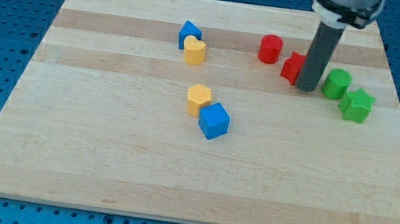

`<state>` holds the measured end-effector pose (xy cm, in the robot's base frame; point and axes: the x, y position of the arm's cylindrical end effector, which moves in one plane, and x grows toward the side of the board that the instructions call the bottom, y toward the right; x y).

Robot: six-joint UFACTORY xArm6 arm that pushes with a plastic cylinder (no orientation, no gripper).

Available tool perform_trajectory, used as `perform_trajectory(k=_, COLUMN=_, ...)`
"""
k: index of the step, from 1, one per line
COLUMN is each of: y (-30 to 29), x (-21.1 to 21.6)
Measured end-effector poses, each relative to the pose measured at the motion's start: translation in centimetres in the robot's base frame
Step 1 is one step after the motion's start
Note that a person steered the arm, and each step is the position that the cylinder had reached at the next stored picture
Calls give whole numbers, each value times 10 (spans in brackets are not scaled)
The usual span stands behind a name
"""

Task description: Push the green circle slightly to the right

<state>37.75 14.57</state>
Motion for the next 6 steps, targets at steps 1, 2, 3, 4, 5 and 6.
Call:
perform_trajectory(k=1, y=0, x=-6)
perform_trajectory(k=2, y=2, x=-6)
perform_trajectory(k=3, y=7, x=-7)
perform_trajectory(k=4, y=18, x=-9)
perform_trajectory(k=5, y=27, x=-10)
perform_trajectory(k=6, y=32, x=-10)
